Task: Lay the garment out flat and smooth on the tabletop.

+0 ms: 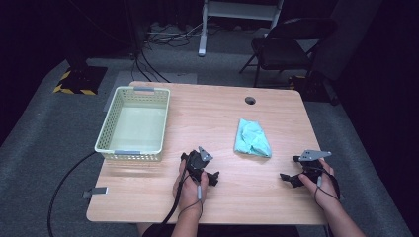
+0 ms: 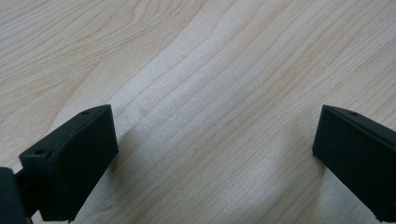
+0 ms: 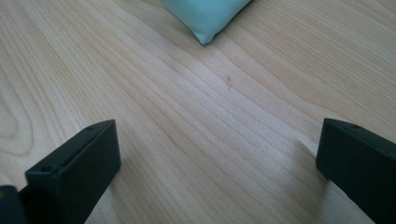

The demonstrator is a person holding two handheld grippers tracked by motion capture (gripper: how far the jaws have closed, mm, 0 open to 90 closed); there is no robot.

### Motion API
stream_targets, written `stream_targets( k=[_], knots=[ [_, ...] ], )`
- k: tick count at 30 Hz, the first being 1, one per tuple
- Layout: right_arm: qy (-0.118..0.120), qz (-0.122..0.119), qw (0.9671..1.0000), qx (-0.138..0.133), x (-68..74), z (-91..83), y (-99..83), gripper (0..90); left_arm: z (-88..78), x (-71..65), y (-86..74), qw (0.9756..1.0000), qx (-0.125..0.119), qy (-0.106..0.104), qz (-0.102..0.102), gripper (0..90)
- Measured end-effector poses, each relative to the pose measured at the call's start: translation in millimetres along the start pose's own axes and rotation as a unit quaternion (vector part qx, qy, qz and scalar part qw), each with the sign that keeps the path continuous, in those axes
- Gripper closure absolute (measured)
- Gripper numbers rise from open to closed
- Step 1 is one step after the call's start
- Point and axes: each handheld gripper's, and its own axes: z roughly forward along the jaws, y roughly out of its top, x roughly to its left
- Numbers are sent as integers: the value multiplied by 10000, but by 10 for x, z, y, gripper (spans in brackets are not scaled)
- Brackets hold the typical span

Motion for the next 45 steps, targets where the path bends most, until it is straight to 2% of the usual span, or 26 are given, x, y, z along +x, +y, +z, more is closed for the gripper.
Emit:
stream_targets(
  k=[29, 31, 32, 33, 35, 36, 39, 40, 41, 42, 44, 45],
  knots=[
    [30, 6, 10000, -4, -13, 26, 31, 8, 1, 0, 0, 10000, -3, -6, -4, 2],
    [6, 28, 10000, -8, -10, 23, 37, 37, 1, 1, 1, 10000, -1, -9, 5, 2],
    [11, 38, 10000, -20, -11, 14, 43, 87, 2, 1, 1, 10000, -6, -12, 3, 2],
    [-9, 32, 10000, -46, -16, 0, 54, 174, 1, 1, 1, 10000, -1, -10, 3, 2],
    [-28, 29, 10000, -31, -25, -27, 86, 196, 1, 1, 1, 10000, -1, -9, 4, 2],
    [-33, 61, 10000, -41, -28, -44, 100, 131, 1, 1, 1, 10000, -1, -9, 5, 2],
    [-17, 109, 9998, -166, -26, -96, 136, 197, 1, 1, 1, 10000, -1, -10, 5, 2],
    [-4, 125, 9998, -174, -25, -107, 146, 152, 1, 1, 1, 10000, -1, -10, 5, 2],
    [16, 148, 9997, -185, -24, -119, 157, 149, 1, 1, 1, 10000, -2, -11, 4, 2],
    [32, 143, 9997, -201, -26, -132, 170, 183, 1, 1, 1, 10000, 0, -10, 4, 2],
    [48, 202, 9995, -230, -32, -157, 201, 149, 1, 1, 1, 10000, -1, -11, 5, 2],
    [59, 231, 9994, -253, -37, -172, 218, 168, 1, 1, 1, 10000, -1, -11, 4, 2]
  ],
)
